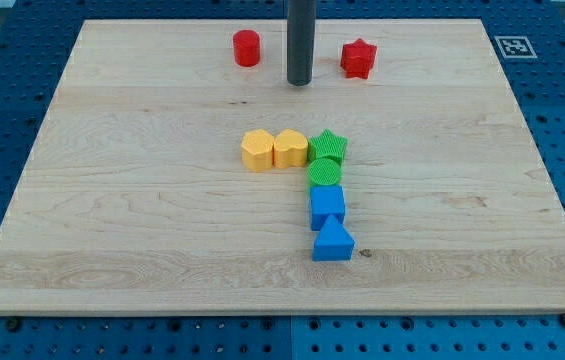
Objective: Slide the red star to the green star
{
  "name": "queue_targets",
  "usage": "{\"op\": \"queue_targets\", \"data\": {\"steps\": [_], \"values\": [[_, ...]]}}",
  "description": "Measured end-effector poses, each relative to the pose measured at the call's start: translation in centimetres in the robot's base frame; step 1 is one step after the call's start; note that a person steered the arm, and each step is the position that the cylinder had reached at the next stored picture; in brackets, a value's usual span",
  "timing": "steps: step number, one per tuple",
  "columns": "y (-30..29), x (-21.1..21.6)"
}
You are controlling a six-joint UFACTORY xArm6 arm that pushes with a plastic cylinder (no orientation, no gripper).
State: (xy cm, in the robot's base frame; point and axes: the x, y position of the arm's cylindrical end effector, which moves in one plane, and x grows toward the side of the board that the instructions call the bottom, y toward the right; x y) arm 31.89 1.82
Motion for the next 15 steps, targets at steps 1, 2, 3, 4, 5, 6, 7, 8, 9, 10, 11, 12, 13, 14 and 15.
{"op": "queue_targets", "data": {"steps": [1, 2, 3, 4, 5, 6, 7, 8, 9, 10, 11, 12, 13, 14, 15], "values": [[0.0, 0.0], [0.0, -0.2], [0.0, -0.5], [0.0, -0.9], [0.0, -1.9], [0.0, -3.4], [0.0, -4.4], [0.0, -5.2], [0.5, -6.0], [4.2, -6.1], [8.0, -6.0], [11.0, -4.6], [11.9, -2.3], [11.9, -1.6], [11.9, -1.6]]}}
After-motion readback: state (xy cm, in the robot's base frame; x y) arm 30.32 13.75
